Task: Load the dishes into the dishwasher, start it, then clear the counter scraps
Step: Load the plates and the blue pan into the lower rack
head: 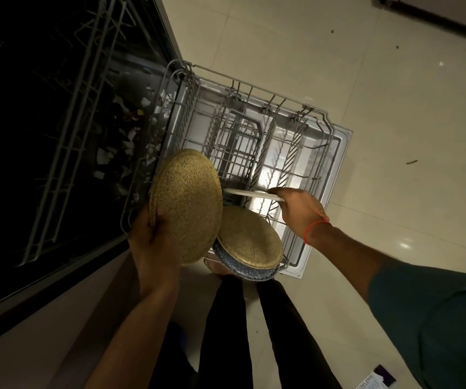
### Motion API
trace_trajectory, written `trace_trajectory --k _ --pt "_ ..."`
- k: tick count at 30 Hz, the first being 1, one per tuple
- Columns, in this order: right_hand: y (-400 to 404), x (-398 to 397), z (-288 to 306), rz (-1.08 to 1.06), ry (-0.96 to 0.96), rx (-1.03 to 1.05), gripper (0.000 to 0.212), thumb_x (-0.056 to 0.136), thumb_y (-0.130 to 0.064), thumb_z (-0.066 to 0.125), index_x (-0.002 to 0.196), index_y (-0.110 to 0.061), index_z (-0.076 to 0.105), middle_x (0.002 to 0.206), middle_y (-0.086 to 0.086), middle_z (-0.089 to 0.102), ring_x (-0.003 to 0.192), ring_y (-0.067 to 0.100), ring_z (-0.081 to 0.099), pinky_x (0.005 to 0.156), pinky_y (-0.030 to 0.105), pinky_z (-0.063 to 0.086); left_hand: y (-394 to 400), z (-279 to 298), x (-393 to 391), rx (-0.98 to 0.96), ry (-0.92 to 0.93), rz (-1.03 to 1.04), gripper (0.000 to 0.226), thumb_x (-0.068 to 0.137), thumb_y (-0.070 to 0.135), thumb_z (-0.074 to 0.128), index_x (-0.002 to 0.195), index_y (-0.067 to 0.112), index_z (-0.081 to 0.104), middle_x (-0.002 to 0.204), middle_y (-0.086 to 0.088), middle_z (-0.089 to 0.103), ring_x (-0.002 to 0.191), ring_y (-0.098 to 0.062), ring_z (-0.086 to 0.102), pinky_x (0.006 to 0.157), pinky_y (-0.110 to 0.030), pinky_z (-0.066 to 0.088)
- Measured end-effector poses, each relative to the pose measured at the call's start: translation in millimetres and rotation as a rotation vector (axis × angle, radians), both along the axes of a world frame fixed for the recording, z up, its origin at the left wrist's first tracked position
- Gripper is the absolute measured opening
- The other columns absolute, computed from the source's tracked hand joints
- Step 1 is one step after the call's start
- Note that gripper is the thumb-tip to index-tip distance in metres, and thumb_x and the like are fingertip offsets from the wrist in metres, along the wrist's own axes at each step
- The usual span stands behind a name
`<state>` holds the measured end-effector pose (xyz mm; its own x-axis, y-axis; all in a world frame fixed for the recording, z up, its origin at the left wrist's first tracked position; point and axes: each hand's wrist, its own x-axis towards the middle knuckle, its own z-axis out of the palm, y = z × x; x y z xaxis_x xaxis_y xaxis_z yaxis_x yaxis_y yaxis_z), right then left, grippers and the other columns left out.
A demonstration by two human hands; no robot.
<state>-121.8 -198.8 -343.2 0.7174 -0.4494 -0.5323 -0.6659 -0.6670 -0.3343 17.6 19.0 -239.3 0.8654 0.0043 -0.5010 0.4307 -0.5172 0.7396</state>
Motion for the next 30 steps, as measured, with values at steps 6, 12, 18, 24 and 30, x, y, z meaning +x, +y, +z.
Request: trace_trajectory --k 6,12,18,24,30 --pt "-9 23 -10 0.029 0.111 0.068 0.042 0.095 -0.005 0.051 0.126 -0.029 0.064 0.088 0.002 0.069 0.074 0.021 0.064 0.065 0.030 0.053 1 -3 6 0.021 -0.018 0.006 0.033 0.108 0.023 0.046 0.137 0.019 0.062 0.136 0.000 0.061 0.125 -0.013 0.057 0.095 -0.022 0.048" --pt "-28 23 -22 -0.006 0.185 0.062 0.032 0.097 -0.010 0.053 0.123 -0.022 0.067 0.082 0.000 0.060 0.074 0.019 0.057 0.068 0.025 0.042 8 -6 13 0.028 -0.011 0.017 0.036 0.109 0.025 0.046 0.142 0.017 0.058 0.140 -0.002 0.059 0.126 -0.015 0.056 0.086 -0.015 0.044" --pt "-29 12 -24 0.045 0.195 0.079 0.030 0.098 -0.009 0.054 0.122 -0.019 0.069 0.085 0.005 0.068 0.076 0.023 0.064 0.070 0.029 0.049 10 -8 14 0.019 -0.011 0.022 0.036 0.109 0.023 0.046 0.142 0.017 0.058 0.138 -0.001 0.060 0.122 -0.011 0.057 0.089 -0.017 0.047" --pt "-22 13 -12 0.048 0.150 -0.040 0.028 0.098 -0.015 0.052 0.121 -0.025 0.065 0.082 0.002 0.063 0.072 0.023 0.060 0.063 0.029 0.045 12 -11 9 0.032 -0.004 -0.003 0.036 0.109 0.025 0.045 0.142 0.018 0.058 0.138 -0.003 0.061 0.125 -0.016 0.058 0.090 -0.019 0.047" --pt "-22 23 18 0.045 0.046 -0.129 0.023 0.101 -0.022 0.048 0.118 -0.025 0.063 0.091 0.007 0.069 0.084 0.032 0.066 0.067 0.032 0.043 9 -3 8 -0.009 -0.013 0.011 0.036 0.109 0.023 0.044 0.142 0.015 0.058 0.139 -0.004 0.061 0.126 -0.016 0.058 0.095 -0.021 0.049"
